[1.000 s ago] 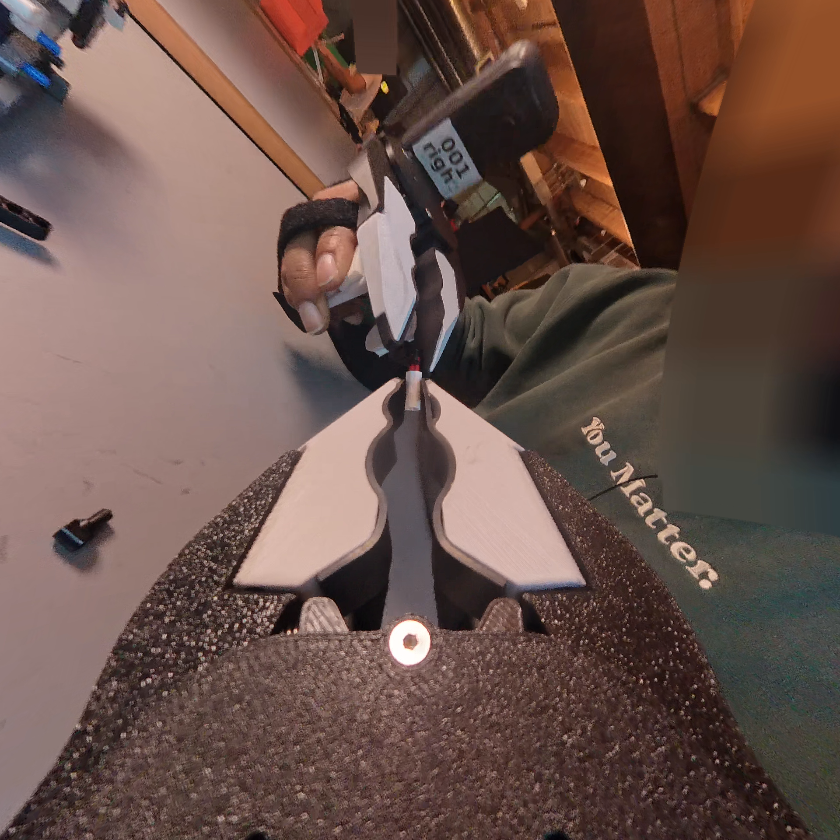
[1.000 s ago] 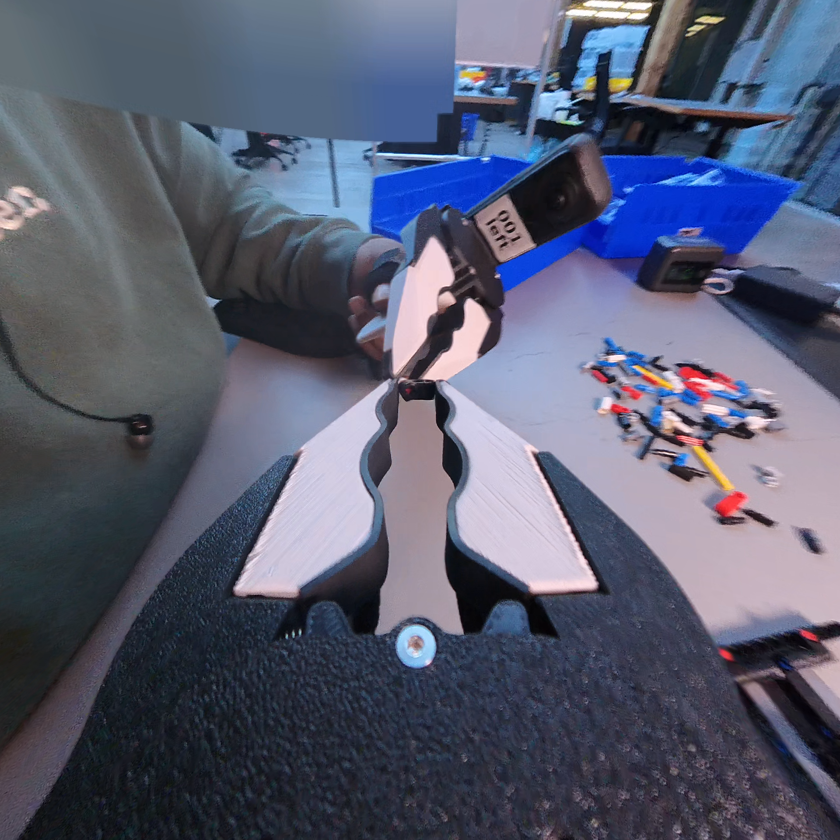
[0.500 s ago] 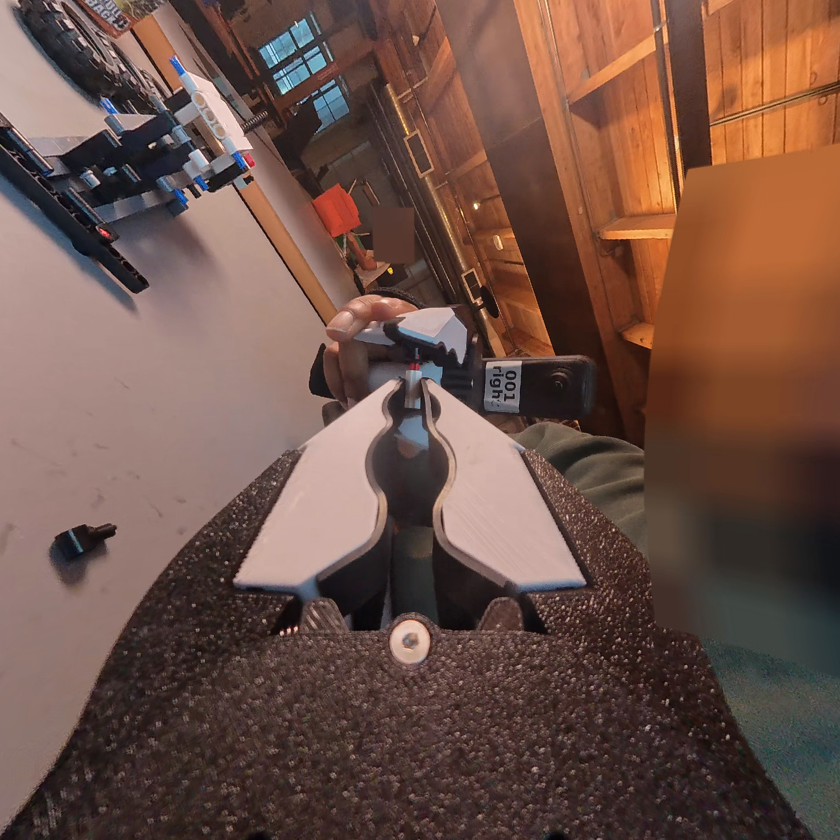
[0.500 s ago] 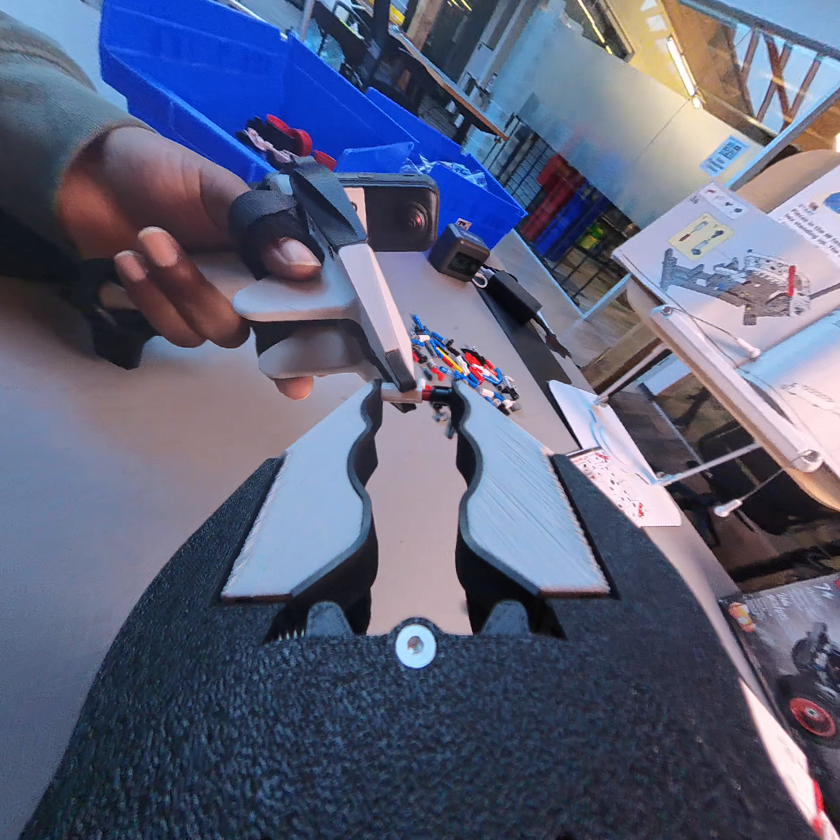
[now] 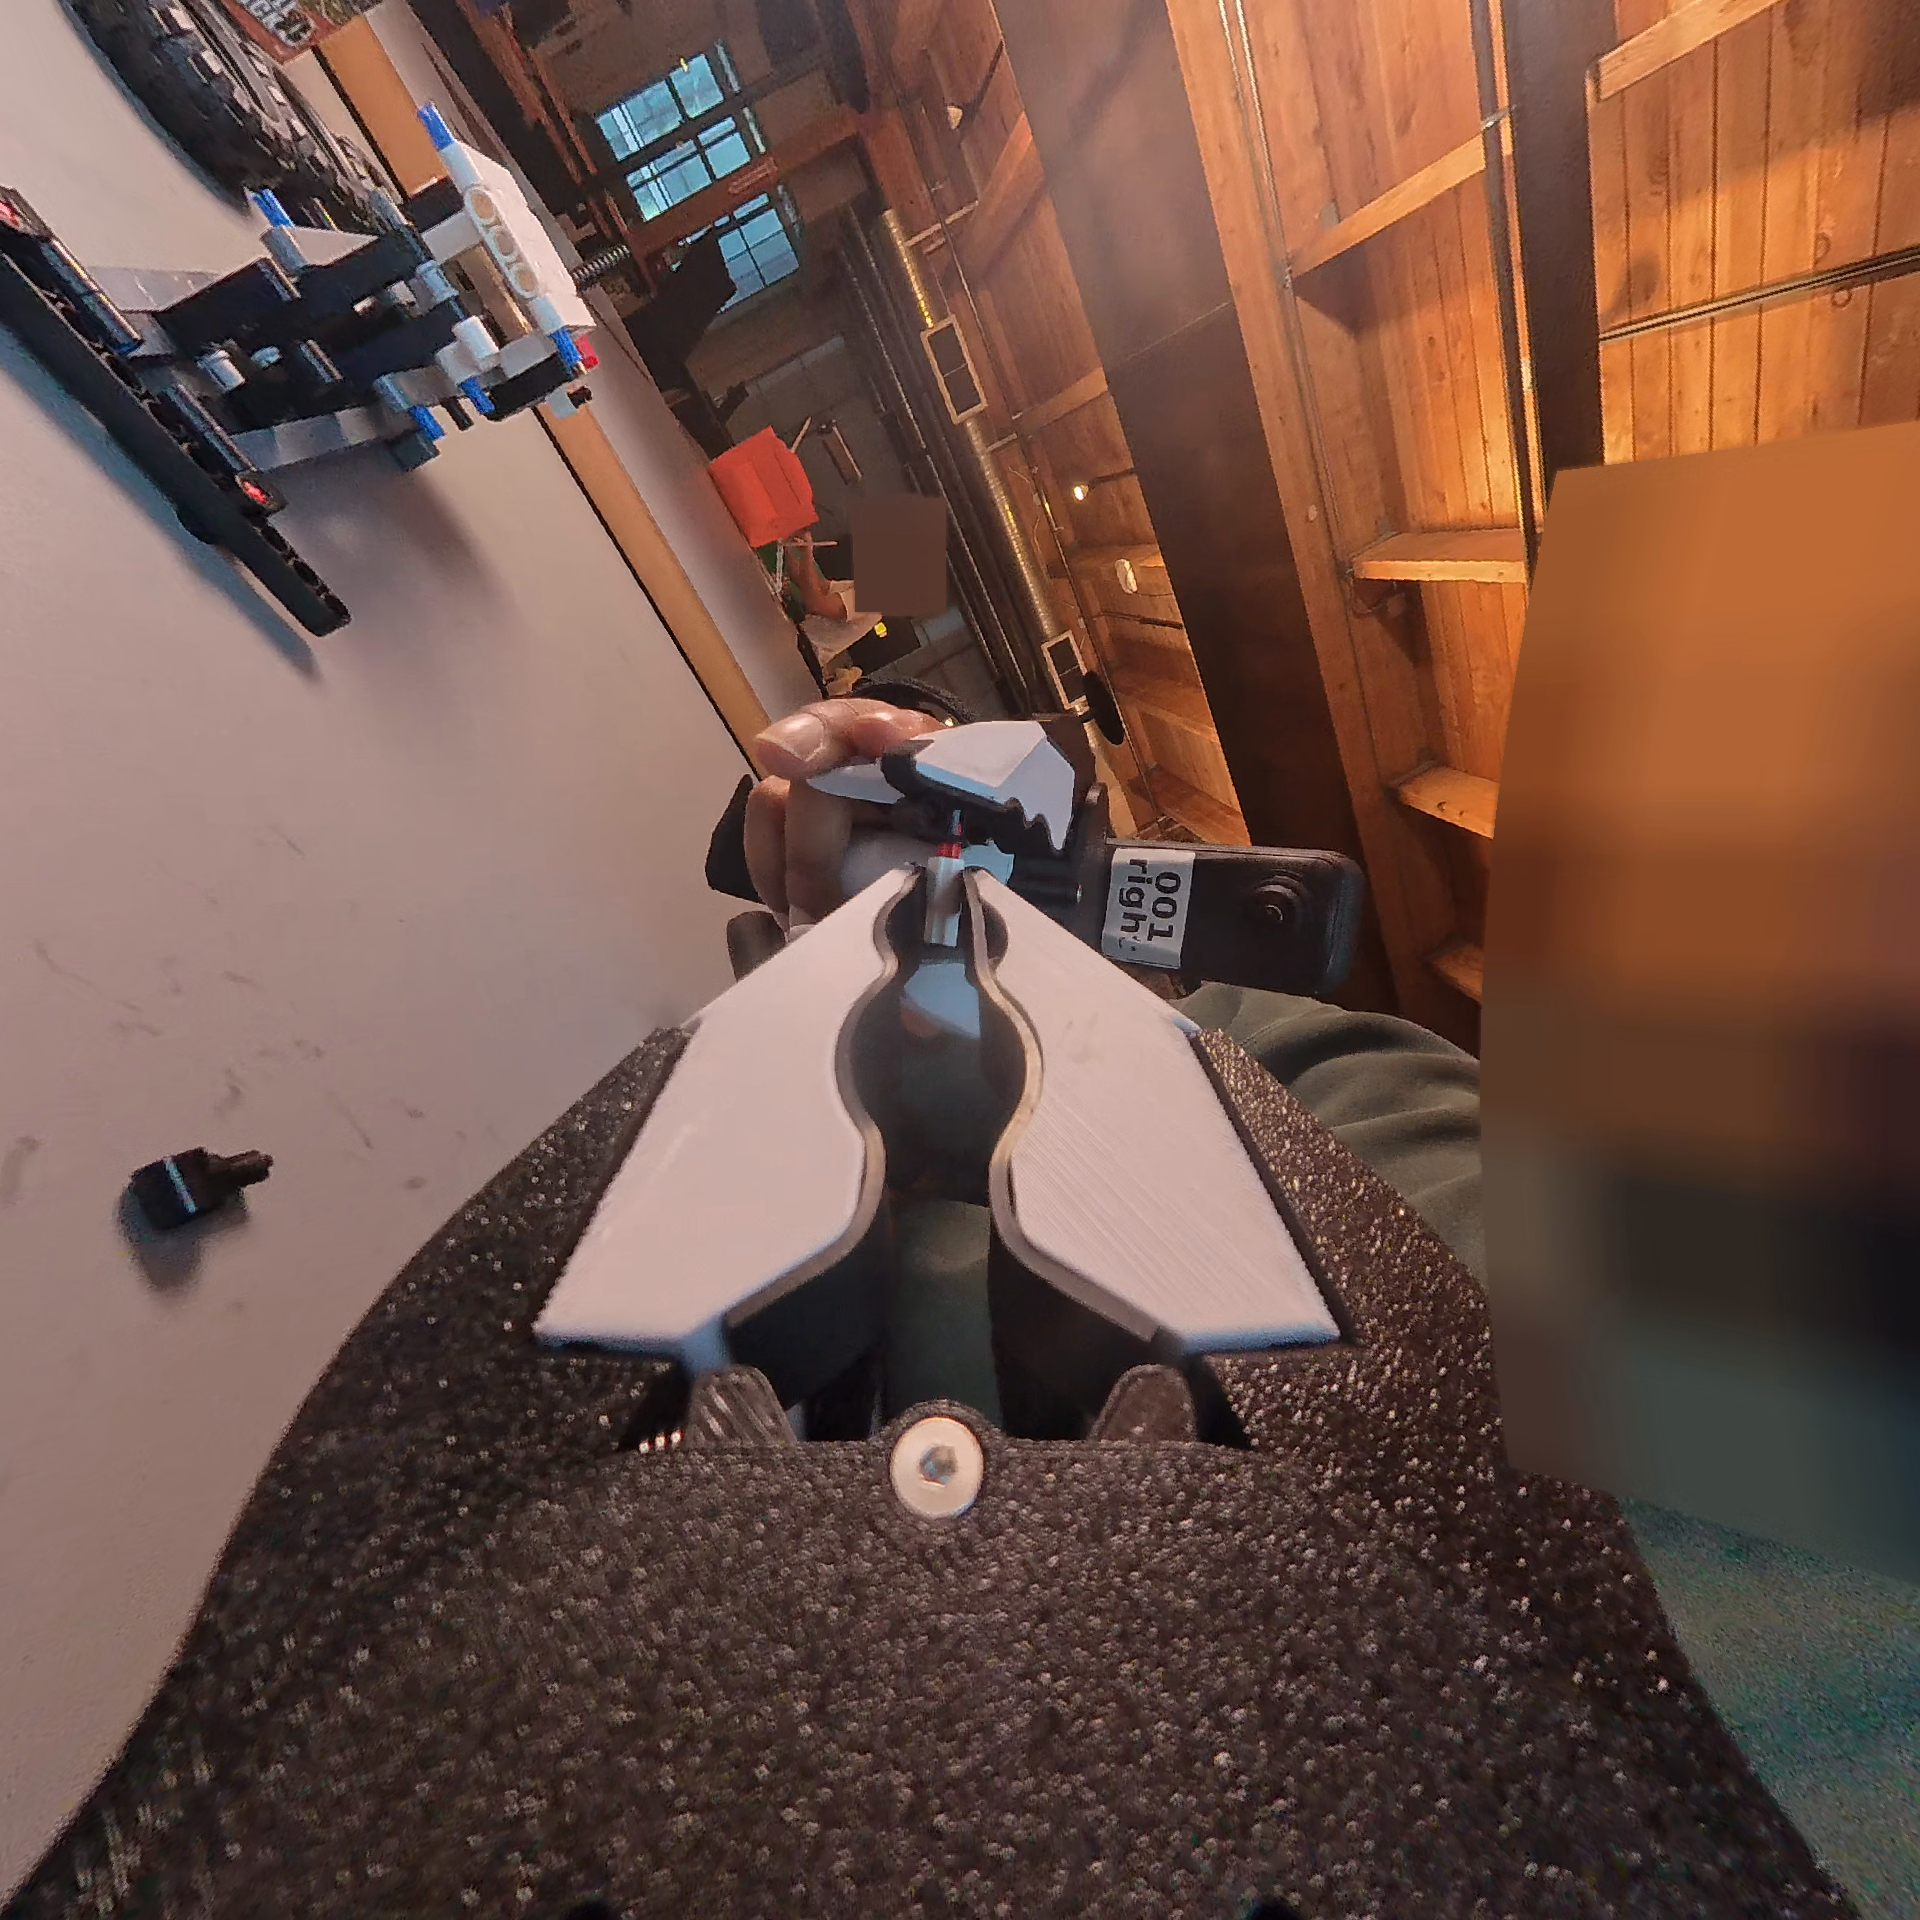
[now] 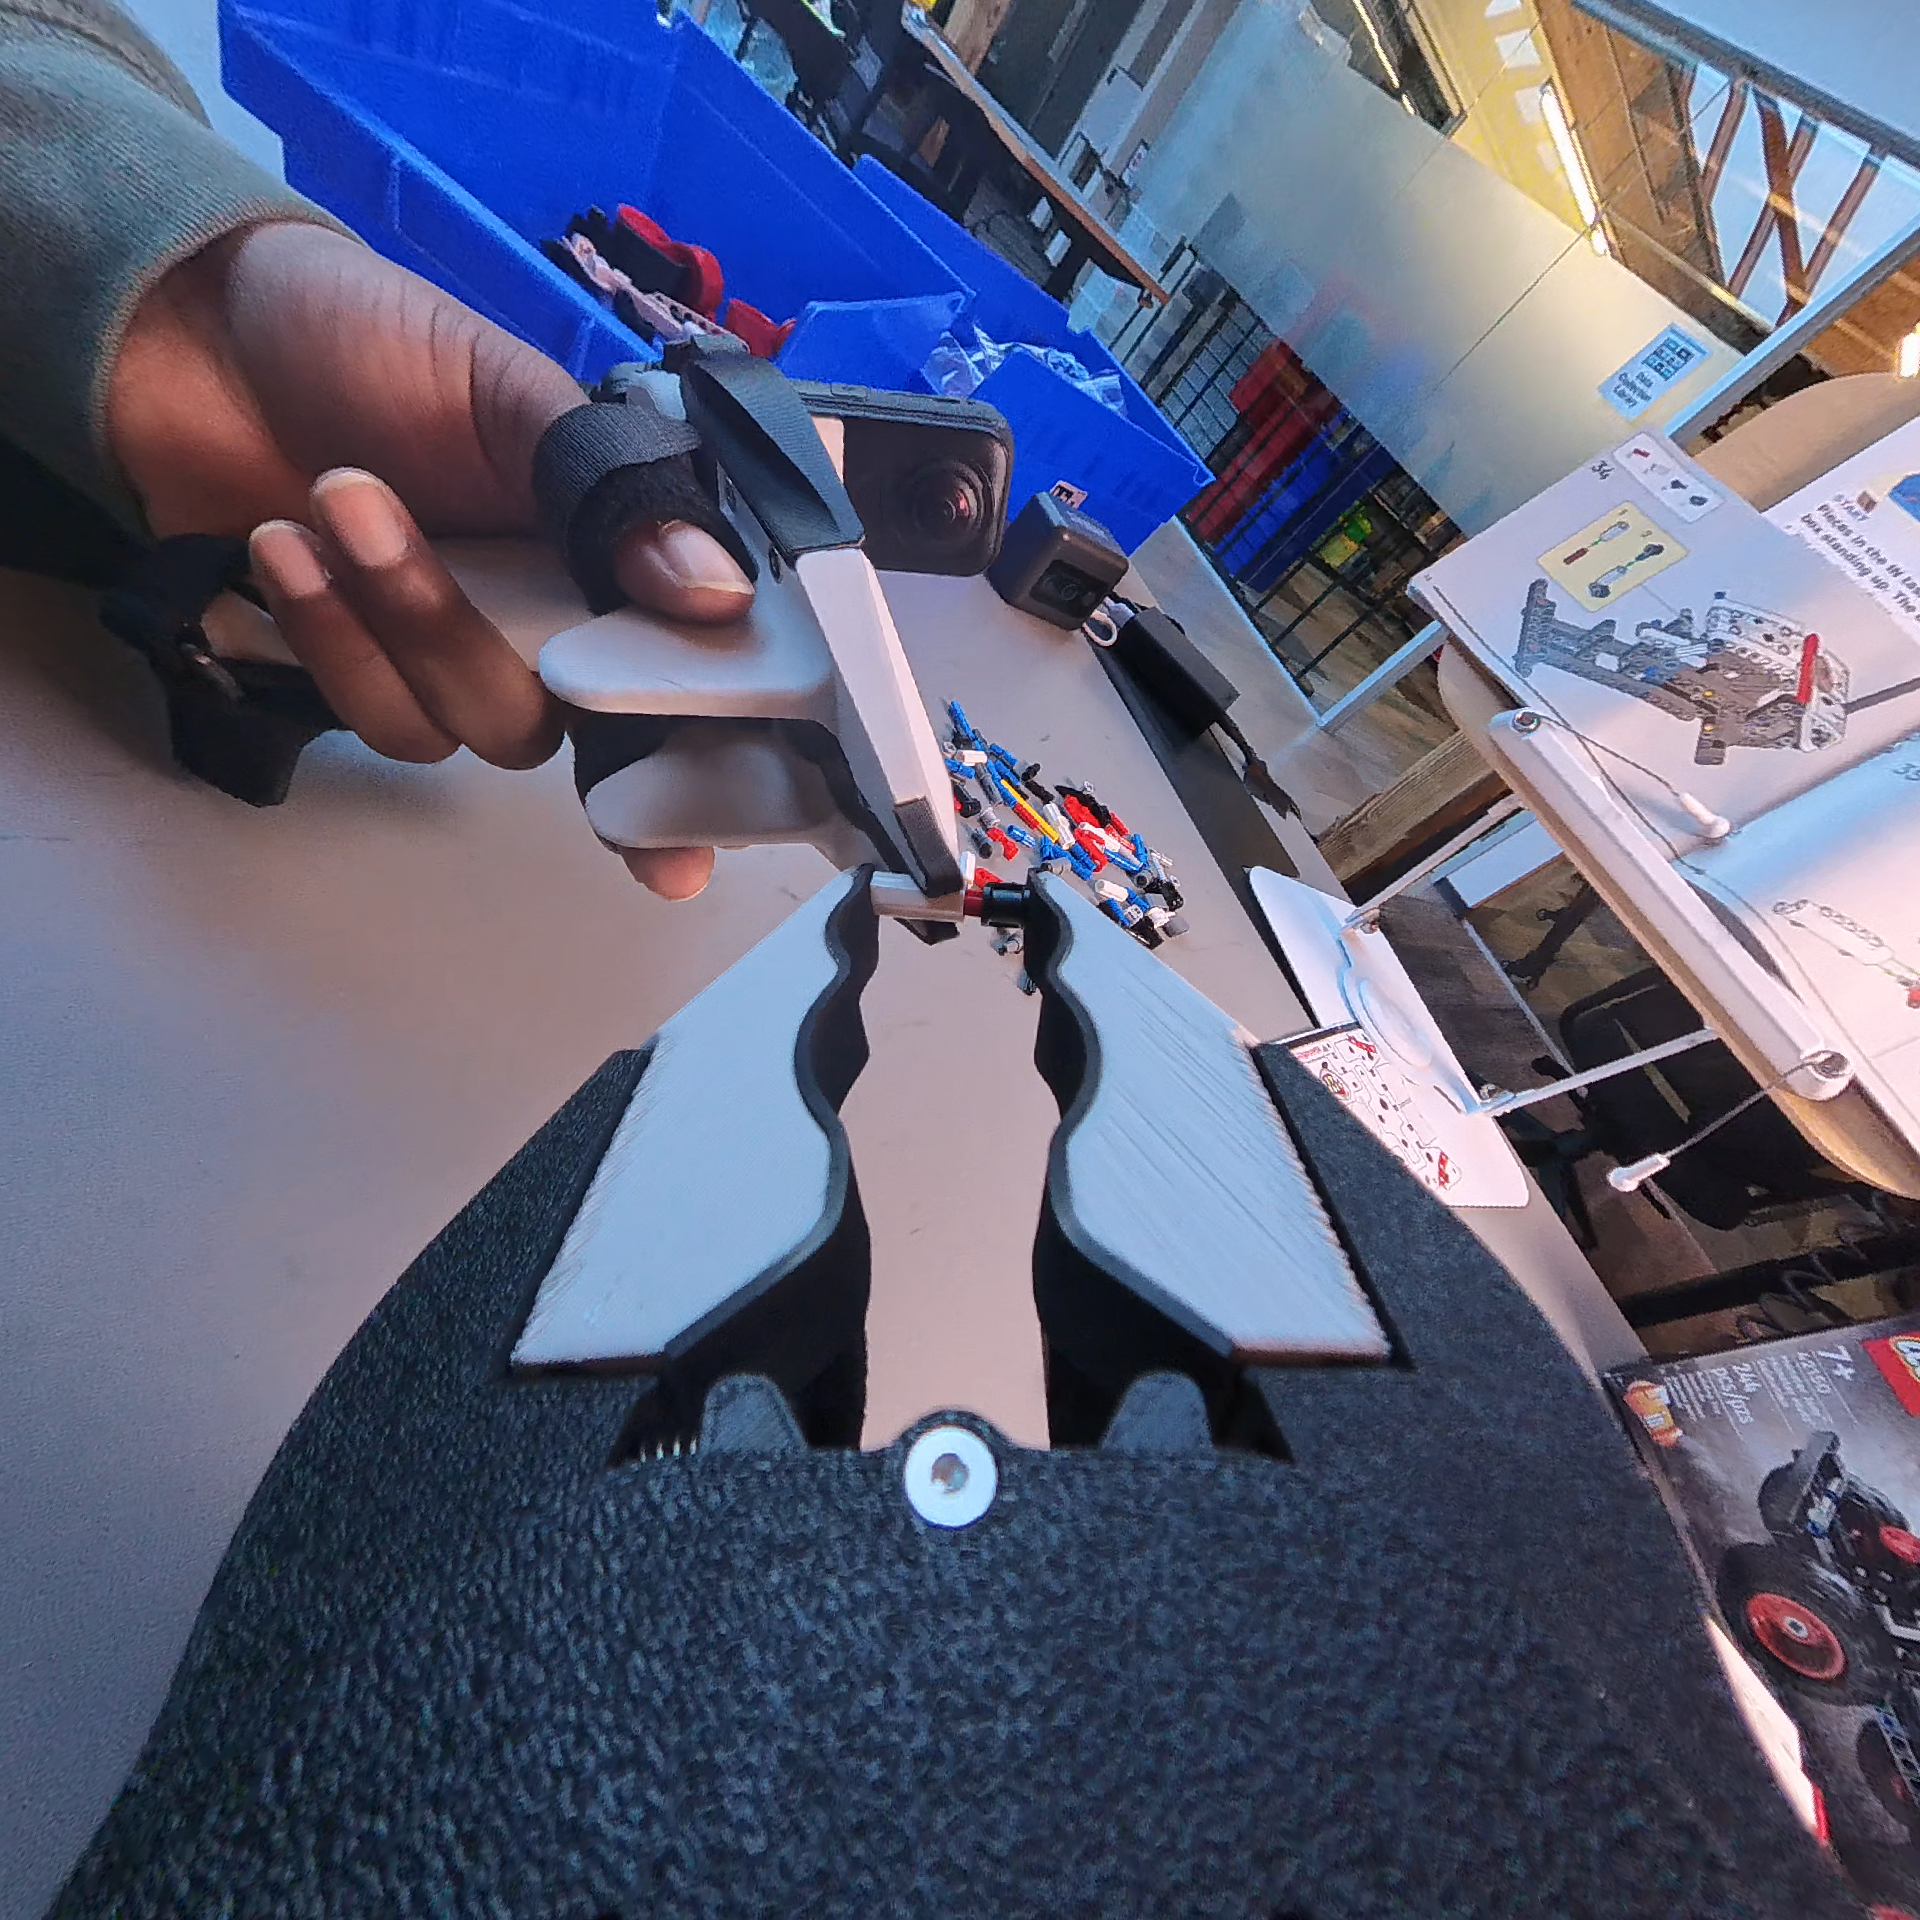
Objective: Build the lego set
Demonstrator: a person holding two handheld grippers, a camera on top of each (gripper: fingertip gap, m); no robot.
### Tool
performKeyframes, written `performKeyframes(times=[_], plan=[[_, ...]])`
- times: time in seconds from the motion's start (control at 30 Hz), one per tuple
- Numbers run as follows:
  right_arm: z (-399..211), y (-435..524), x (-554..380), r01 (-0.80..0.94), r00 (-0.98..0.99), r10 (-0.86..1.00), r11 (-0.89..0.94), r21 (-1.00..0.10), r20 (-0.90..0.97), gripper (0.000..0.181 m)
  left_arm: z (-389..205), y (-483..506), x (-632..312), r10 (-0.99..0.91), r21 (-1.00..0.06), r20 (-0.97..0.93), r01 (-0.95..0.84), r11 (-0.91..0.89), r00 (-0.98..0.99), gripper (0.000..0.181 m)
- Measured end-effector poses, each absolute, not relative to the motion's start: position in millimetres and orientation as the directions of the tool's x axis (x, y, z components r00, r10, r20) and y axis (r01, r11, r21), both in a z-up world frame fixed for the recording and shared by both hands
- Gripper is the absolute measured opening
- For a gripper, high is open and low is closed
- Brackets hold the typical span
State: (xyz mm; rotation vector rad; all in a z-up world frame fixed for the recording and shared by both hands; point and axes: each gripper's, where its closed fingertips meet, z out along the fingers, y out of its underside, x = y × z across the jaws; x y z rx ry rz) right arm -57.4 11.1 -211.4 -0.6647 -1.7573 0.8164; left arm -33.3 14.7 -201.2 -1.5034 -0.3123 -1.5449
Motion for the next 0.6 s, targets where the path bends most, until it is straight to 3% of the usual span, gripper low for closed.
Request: performKeyframes(times=[0.43, 0.53, 0.6], plan=[[-205.3, 8.5, -60.0, 0.003, -0.269, 0.76, 0.616, -0.788, 0.592, 0.025, -195.8, 13.9, -34.3, -0.465, -0.436, 0.867, 0.723, -0.535, 0.179, 0.007], [-198.9, 9.7, -59.3, -0.043, -0.222, 0.741, 0.642, -0.766, 0.634, 0.025, -186.0, 9.9, -33.0, -0.516, -0.494, 0.832, 0.698, -0.519, 0.204, 0.023], [-196.0, 10.1, -58.1, -0.07, -0.198, 0.734, 0.65, -0.757, 0.649, 0.026, -182.8, 9.5, -31.2, -0.531, -0.521, 0.816, 0.687, -0.507, 0.227, 0.025]])
